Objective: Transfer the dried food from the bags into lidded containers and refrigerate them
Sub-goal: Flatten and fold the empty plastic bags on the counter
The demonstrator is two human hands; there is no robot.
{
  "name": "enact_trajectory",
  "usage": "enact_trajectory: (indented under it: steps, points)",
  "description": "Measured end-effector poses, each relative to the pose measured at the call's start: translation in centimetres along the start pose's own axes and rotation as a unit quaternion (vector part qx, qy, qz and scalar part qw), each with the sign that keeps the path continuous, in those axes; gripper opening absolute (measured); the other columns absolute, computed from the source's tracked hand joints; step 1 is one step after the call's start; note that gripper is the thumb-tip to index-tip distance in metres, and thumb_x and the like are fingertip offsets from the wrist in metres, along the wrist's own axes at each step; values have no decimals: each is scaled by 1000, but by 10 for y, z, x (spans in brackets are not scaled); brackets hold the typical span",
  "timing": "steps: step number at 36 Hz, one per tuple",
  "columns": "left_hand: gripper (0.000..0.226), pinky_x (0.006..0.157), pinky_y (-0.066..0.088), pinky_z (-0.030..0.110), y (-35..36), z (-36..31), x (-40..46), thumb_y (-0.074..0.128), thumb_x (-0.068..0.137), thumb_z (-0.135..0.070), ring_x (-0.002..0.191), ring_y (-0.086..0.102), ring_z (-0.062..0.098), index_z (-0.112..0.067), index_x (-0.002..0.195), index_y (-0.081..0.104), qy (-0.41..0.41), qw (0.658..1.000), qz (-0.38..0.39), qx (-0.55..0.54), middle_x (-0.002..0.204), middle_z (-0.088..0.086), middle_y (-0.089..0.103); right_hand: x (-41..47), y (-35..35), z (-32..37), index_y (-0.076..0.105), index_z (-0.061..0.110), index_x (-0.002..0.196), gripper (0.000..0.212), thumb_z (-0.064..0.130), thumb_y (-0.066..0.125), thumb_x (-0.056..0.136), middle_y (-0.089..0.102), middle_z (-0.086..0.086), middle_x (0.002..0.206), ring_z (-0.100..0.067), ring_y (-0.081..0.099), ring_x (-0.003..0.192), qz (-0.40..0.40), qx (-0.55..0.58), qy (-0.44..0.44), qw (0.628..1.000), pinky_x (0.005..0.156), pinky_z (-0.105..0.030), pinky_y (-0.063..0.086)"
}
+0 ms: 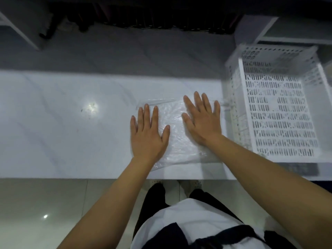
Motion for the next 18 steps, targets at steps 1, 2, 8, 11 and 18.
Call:
enact_trajectory:
  steps: [1, 2, 8, 11, 18]
  points:
    - [74, 126, -2, 48, 0, 1, 0, 12, 101, -62, 157, -7, 23, -22, 162, 3, -1, 1000, -2, -1, 170, 6, -3, 2, -2, -6, -1, 38, 158, 60, 58, 8, 102, -5, 1, 169, -23, -9, 154, 5, 1, 9, 1000, 121, -57, -5]
    - [74, 126, -1, 48, 0, 1, 0, 12, 101, -62, 157, -7, 23, -22, 162, 3, -3, 1000, -4, -1, 170, 6, -3, 3, -4, -10, -1, 38, 158, 60, 58, 8, 102, -6, 0, 169, -23, -11, 154, 10, 2, 17, 1000, 121, -57, -6]
    - [74, 126, 0, 49, 1, 2, -1, 10, 101, -63, 156, -8, 24, -22, 162, 1, -4, 1000, -9, 5, 170, 7, -4, -16, -41, 14, 7, 37, 159, 59, 55, 13, 103, -3, 1, 169, -23, -11, 154, -45, 63, 6, 997, 120, -55, -10]
    - [75, 126, -2, 48, 1, 0, -1, 11, 101, -64, 156, -10, 24, -22, 162, 0, -14, 1000, -7, -3, 170, 7, -6, -51, -44, 39, 12, 37, 158, 61, 58, 7, 101, 0, 3, 169, -19, -10, 154, -48, 106, -52, 992, 120, -55, -9]
    - [76, 126, -4, 45, -1, 3, 4, 17, 102, -59, 156, -10, 26, -15, 162, 0, -87, 996, -6, -24, 169, 13, -8, -82, 0, 35, -2, 36, 159, 62, 57, 2, 101, -8, 3, 168, -22, -17, 153, 58, -17, -41, 997, 118, -61, -9]
Point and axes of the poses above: each hand's wrist, its own x-axis towards the middle knuckle, its own y-axis out of the palm, z = x × y, the point moved 6 cm from there along x, towards the middle knuckle
